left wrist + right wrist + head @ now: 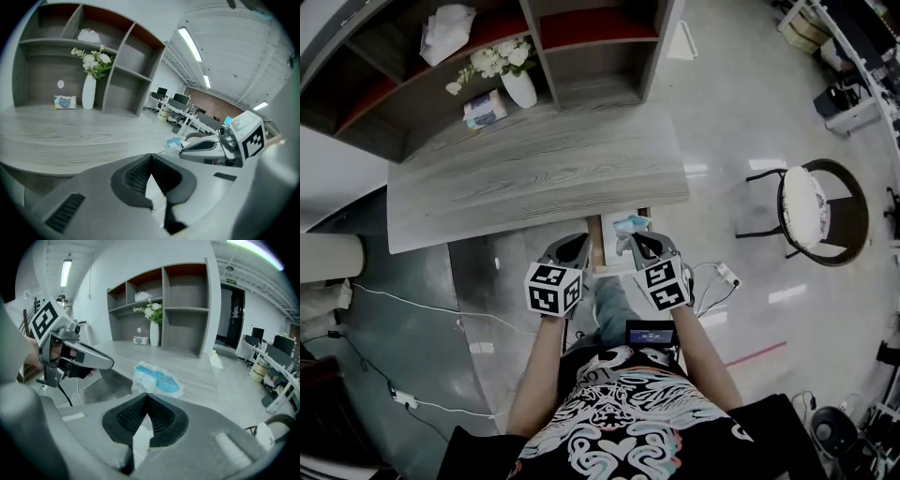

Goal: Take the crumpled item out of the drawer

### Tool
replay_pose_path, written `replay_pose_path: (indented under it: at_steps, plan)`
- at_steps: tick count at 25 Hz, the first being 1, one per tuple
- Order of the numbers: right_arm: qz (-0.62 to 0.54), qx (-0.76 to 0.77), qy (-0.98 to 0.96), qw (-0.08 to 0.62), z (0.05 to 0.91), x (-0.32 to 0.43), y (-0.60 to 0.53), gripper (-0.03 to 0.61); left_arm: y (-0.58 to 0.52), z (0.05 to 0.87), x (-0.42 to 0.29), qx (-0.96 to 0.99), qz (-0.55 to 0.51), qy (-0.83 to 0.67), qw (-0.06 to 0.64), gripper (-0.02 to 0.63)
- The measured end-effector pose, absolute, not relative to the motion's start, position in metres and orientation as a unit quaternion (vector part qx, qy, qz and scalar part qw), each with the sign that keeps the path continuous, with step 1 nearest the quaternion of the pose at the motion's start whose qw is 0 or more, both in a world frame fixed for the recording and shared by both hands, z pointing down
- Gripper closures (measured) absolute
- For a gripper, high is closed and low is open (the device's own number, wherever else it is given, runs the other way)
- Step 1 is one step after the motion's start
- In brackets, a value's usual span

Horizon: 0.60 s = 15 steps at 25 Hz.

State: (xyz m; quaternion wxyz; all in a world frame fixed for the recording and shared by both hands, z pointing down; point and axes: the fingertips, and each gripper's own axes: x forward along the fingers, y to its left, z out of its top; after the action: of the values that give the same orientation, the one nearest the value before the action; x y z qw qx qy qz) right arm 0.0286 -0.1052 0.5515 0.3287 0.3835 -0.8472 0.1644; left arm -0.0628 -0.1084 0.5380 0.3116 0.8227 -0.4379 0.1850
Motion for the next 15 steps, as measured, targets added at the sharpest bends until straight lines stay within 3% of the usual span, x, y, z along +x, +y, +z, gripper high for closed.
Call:
replay_pose_path:
  at_steps: [15]
  plan:
    - [0.140,0.427,-0.847,0.285,0.495,0.030,-0.081,0.571,-0.101,0.473,-0.065,0.846,0.150,-0.443,0.257,0.614]
